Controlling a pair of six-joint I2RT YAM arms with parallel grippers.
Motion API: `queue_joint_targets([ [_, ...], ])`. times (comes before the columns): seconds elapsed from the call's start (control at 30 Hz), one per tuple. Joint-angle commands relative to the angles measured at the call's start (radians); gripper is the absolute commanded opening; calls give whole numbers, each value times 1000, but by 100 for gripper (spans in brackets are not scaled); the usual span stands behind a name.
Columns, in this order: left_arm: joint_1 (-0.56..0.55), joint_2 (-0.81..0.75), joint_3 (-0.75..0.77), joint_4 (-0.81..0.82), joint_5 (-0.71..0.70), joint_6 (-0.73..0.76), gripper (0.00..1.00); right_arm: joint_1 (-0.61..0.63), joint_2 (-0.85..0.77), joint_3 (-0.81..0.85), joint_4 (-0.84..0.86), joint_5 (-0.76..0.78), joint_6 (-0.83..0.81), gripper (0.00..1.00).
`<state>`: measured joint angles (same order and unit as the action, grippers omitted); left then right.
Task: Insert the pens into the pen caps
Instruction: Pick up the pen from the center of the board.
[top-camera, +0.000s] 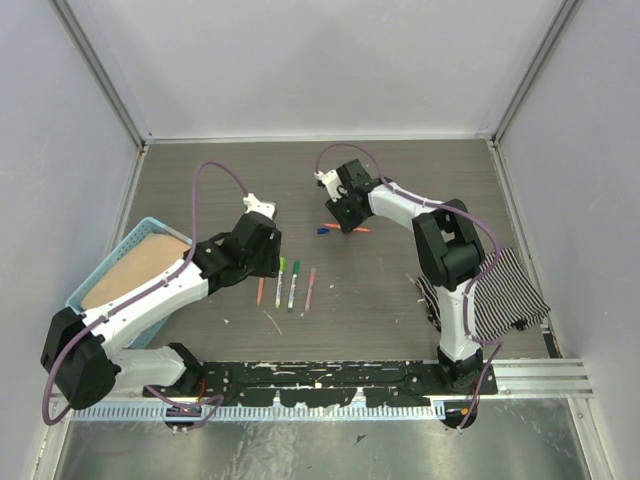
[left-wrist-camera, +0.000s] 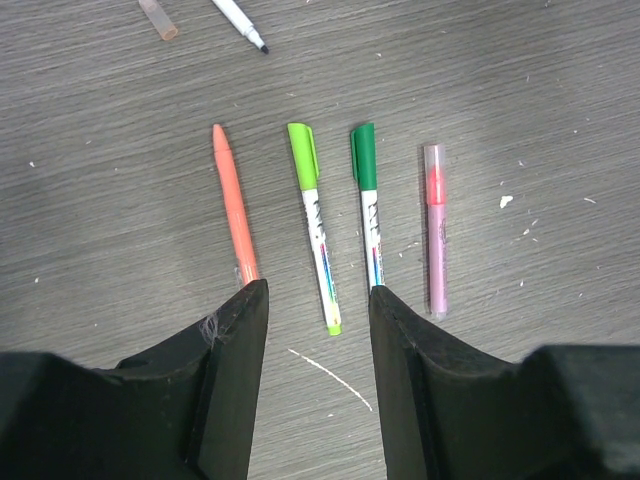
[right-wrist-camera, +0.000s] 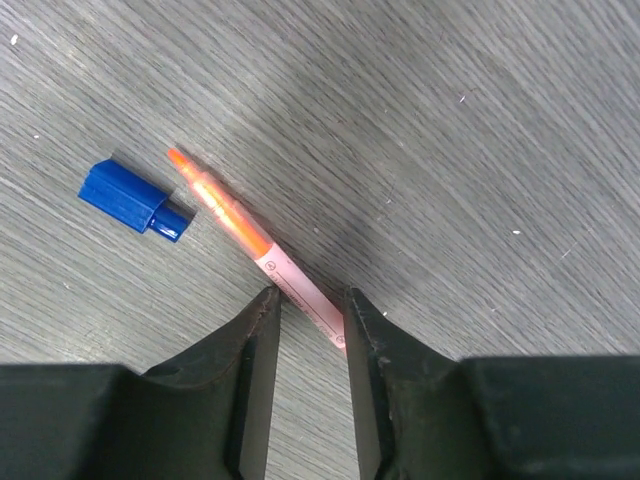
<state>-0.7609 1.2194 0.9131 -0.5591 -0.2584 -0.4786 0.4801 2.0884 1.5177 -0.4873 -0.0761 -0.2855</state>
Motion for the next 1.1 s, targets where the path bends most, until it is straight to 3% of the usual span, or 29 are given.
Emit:
queue_joint_targets([
  [0.0, 7, 5, 14, 10, 11, 8, 51, -10, -9, 19, 4, 24, 18, 35],
  [0.3, 8, -37, -13, 9, 7, -7, 51, -15, -60, -47, 12, 140, 196, 19],
  [0.67, 13, -130, -77, 92, 77, -74, 53, -15, -262, -250, 99, 142, 428, 13],
  [1.07, 13, -155, -164, 315, 228, -215, 55, -15, -697, -687, 408, -104, 656, 13],
])
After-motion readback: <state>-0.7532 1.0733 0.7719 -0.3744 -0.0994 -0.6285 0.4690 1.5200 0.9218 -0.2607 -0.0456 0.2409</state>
